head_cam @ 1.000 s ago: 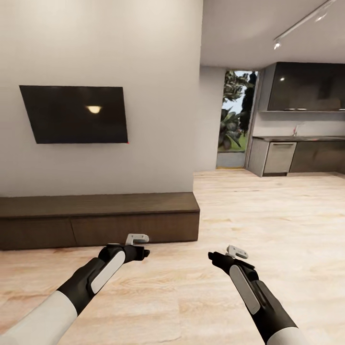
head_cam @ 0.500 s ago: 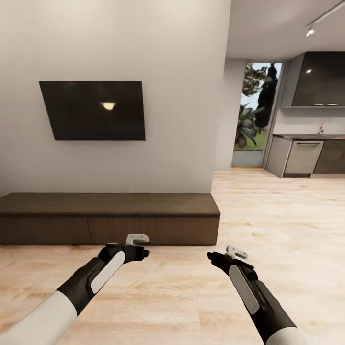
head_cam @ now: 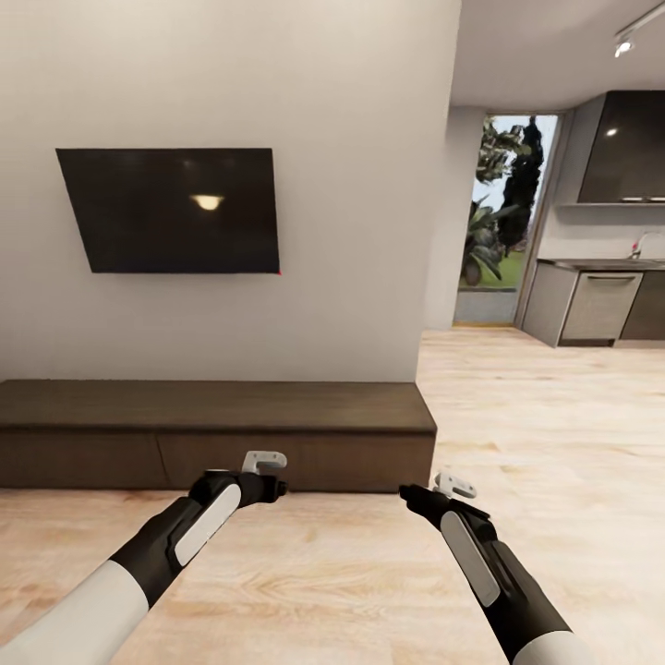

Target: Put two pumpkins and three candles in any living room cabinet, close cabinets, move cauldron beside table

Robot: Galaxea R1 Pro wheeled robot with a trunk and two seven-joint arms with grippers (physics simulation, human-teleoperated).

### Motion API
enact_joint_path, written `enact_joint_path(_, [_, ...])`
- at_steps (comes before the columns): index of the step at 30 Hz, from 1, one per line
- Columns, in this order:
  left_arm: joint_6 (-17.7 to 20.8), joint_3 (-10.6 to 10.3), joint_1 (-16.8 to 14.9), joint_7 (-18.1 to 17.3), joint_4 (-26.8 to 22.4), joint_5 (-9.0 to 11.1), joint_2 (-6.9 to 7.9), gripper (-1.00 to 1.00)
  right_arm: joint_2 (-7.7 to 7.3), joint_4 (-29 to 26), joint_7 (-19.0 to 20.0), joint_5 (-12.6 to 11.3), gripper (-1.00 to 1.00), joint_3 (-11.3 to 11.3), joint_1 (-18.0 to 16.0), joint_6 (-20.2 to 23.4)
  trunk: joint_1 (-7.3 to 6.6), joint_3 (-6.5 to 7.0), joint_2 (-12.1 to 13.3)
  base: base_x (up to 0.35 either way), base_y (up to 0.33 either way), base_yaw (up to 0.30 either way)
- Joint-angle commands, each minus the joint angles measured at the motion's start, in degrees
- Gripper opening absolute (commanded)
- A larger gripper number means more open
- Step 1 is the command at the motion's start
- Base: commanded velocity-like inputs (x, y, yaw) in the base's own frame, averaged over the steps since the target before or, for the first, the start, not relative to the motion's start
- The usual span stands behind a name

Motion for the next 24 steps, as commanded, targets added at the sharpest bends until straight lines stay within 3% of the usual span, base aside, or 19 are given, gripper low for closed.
enact_joint_path(1, [0.0, -0.2, -0.1, 0.6, -0.1, 0.6, 0.06, 1.0, -0.07, -0.1, -0.6, -0.6, 1.0, 0.2, 0.0, 0.0, 0.03, -0.07, 0.0, 0.33, -0.036, 0.001])
enact_joint_path(9, [0.0, -0.2, 0.0, 0.5, -0.1, 0.7, 0.11, 1.0, -0.07, -0.1, -0.5, -0.6, 1.0, 0.2, 0.0, 0.0, 0.03, -0.07, 0.0, 0.22, -0.093, 0.0])
enact_joint_path(21, [-2.9, -0.2, 0.1, 0.5, -0.1, 0.9, 0.15, 1.0, -0.07, -0.1, -0.5, -0.6, 1.0, 0.1, 0.0, -0.1, 0.03, -0.07, 0.0, 0.023, -0.015, 0.0])
enact_joint_path(24, [-3.6, -0.2, 0.1, 0.5, -0.1, 0.9, 0.15, 1.0, -0.07, -0.1, -0.5, -0.6, 1.0, 0.1, 0.0, -0.1, 0.69, -0.61, -1.2, 0.002, -0.001, 0.0])
